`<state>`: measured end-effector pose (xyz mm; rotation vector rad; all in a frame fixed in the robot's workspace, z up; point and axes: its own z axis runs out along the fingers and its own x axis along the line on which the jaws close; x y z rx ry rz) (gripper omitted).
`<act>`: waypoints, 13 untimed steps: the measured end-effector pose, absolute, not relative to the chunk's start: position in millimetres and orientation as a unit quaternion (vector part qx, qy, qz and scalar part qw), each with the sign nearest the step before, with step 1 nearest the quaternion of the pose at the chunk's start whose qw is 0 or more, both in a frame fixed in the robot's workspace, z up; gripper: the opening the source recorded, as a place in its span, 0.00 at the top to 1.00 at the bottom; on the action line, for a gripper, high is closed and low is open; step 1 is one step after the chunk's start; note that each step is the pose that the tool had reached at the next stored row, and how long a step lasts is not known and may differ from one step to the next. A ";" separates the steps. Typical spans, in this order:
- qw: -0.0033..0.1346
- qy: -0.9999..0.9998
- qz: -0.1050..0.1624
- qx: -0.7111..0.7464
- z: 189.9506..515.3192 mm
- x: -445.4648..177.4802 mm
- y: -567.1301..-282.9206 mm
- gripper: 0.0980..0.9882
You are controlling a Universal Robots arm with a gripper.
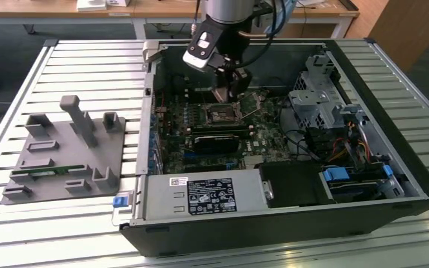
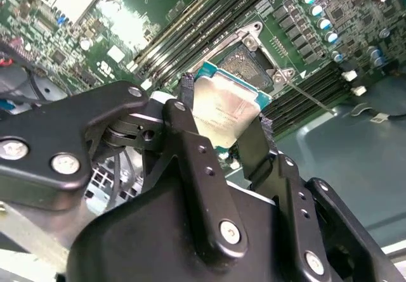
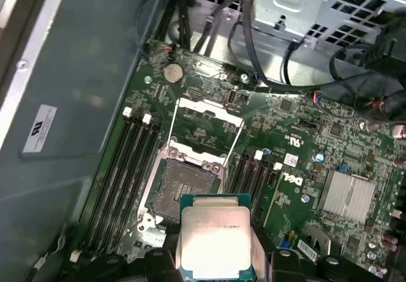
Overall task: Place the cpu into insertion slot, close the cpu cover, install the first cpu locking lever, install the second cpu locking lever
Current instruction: 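Place the cpu into insertion slot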
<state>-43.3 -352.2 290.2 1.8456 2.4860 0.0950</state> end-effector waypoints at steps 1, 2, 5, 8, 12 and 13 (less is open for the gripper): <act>0.022 0.799 0.030 0.600 289.4 -43.3 -352.2 0.52; 0.022 0.796 0.030 0.604 288.6 -43.3 -352.2 0.52; 0.023 0.792 0.030 0.609 286.7 -43.3 -352.2 0.52; 0.023 0.792 0.029 0.610 285.7 -43.3 -352.2 0.52; 0.025 0.792 0.028 0.610 283.8 -43.3 -352.2 0.52; 0.025 0.792 0.028 0.610 283.3 -43.3 -352.2 0.52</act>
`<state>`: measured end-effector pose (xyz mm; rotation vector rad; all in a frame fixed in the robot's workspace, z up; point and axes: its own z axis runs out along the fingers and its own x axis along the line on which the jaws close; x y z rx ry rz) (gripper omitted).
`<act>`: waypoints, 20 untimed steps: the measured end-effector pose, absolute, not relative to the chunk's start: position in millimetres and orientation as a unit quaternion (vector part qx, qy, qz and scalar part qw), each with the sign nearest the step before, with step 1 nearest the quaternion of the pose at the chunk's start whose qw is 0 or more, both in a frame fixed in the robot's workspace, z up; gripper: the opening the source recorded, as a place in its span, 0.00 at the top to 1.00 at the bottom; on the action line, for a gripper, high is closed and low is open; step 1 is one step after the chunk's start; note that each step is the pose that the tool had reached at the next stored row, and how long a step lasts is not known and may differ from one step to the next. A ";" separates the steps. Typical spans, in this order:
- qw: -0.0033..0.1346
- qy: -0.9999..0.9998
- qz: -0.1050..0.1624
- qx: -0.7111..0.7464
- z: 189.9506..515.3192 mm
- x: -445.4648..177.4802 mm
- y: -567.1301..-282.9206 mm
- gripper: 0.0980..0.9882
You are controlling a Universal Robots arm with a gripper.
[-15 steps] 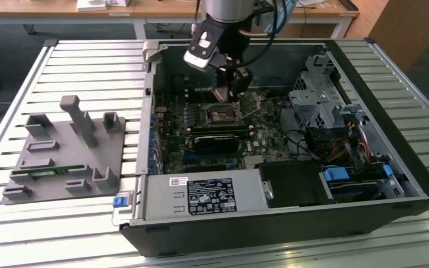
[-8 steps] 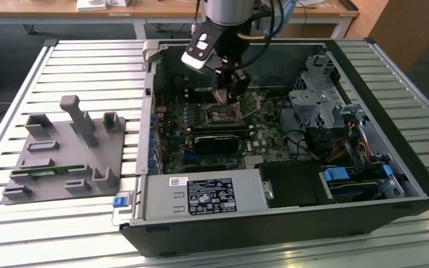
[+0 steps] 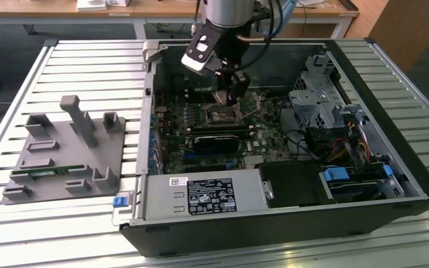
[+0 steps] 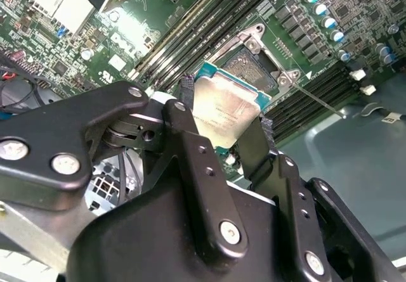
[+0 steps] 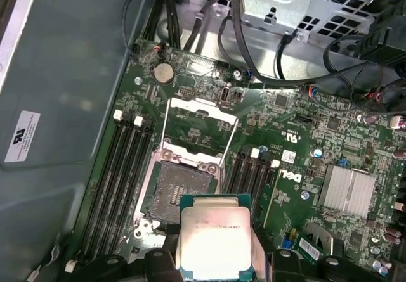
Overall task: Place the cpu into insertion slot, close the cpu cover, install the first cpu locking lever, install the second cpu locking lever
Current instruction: 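Place the cpu into insertion slot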
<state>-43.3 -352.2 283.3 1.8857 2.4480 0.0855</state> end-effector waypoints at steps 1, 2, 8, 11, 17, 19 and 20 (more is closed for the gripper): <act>0.025 0.792 0.028 0.610 283.0 -43.3 -352.2 0.52; 0.026 0.792 0.028 0.610 282.8 -43.3 -352.3 0.52; 0.026 0.778 0.027 0.628 281.4 -43.3 -352.2 0.52; 0.027 0.762 0.026 0.647 280.4 -43.3 -352.2 0.52; 0.027 0.756 0.026 0.654 278.0 -43.3 -352.2 0.52; 0.027 0.756 0.026 0.654 276.4 -43.3 -352.2 0.52; 0.027 0.756 0.026 0.654 275.2 -43.3 -352.2 0.52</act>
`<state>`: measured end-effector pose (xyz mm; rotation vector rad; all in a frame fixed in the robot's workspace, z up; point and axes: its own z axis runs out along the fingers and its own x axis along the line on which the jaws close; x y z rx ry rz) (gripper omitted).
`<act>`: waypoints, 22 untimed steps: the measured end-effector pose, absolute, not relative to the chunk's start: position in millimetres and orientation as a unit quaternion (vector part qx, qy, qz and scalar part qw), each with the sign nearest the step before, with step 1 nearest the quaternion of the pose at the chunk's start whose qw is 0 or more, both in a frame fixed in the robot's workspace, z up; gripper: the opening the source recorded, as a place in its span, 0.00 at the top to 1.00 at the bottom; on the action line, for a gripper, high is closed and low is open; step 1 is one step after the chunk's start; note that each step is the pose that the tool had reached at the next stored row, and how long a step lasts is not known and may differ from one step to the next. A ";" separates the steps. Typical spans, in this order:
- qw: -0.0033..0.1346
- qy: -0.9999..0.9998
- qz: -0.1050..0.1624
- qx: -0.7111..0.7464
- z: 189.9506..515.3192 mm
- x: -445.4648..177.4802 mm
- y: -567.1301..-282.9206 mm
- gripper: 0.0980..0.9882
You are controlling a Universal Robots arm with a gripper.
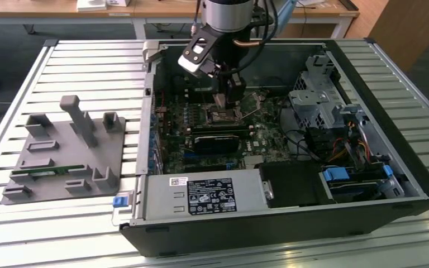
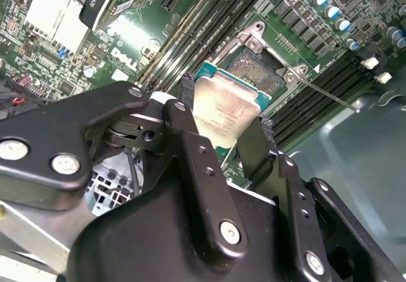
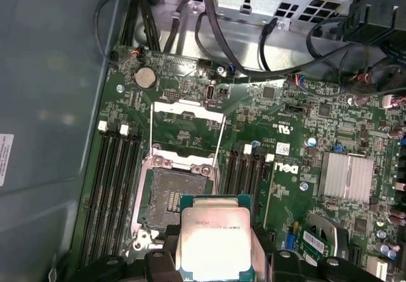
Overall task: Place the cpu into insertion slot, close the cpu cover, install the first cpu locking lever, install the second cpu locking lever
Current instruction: 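Place the cpu into insertion slot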
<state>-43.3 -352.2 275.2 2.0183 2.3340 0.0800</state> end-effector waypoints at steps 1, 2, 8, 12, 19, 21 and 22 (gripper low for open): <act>0.027 0.756 0.026 0.654 274.1 -43.3 -352.2 0.52; 0.027 0.756 0.026 0.654 273.1 -43.3 -352.2 0.52; 0.027 0.756 0.026 0.654 268.3 -43.3 -352.2 0.52; 0.027 0.756 0.026 0.654 264.9 -43.3 -352.2 0.52; 0.028 0.749 0.025 0.662 258.8 -43.3 -352.2 0.52; 0.029 0.738 0.025 0.674 256.8 -43.3 -352.2 0.52; 0.029 0.732 0.024 0.680 255.8 -43.3 -352.2 0.52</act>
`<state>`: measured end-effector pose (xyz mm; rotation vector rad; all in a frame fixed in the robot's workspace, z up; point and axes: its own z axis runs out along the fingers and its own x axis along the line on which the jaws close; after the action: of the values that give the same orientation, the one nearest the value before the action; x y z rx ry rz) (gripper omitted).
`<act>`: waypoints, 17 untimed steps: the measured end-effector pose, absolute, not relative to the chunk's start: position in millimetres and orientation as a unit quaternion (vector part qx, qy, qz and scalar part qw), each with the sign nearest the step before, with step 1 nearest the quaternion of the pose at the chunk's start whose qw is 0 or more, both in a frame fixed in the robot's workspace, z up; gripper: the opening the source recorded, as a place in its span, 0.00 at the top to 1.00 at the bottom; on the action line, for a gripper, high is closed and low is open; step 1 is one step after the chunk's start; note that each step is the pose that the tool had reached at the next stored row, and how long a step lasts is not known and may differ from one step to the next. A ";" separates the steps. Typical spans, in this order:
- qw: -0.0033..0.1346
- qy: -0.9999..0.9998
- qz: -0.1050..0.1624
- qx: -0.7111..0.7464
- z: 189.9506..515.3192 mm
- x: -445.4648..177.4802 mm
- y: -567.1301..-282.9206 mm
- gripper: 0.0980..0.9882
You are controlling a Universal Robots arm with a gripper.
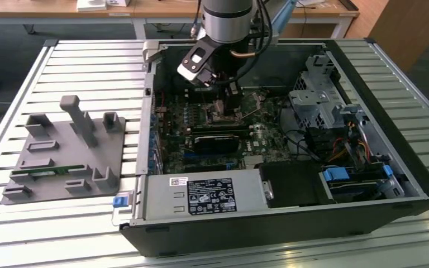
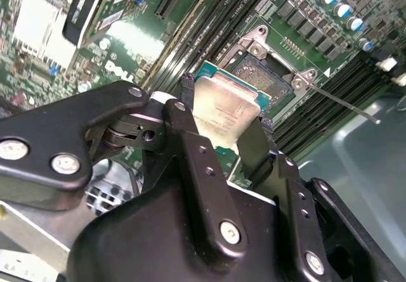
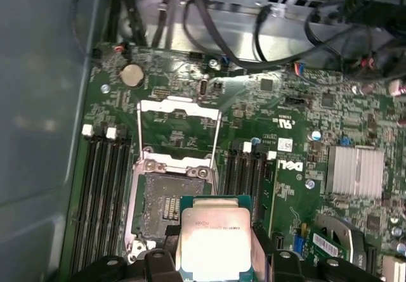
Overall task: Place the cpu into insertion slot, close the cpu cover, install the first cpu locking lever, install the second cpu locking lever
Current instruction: 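Place the cpu into insertion slot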
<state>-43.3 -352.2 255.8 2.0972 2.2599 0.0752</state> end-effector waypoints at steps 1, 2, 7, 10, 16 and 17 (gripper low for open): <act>0.029 0.727 0.024 0.685 255.0 -43.3 -352.1 0.52; 0.029 0.724 0.024 0.689 254.6 -43.3 -351.9 0.52; 0.034 0.719 0.018 0.693 253.3 -42.8 -350.2 0.52; 0.034 0.718 0.019 0.695 251.5 -42.8 -348.5 0.52; 0.031 0.713 0.022 0.700 248.1 -42.8 -345.7 0.52; 0.031 0.713 0.022 0.701 247.5 -42.8 -344.8 0.52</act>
<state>-42.8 -344.8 247.5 2.1587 2.1955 0.0672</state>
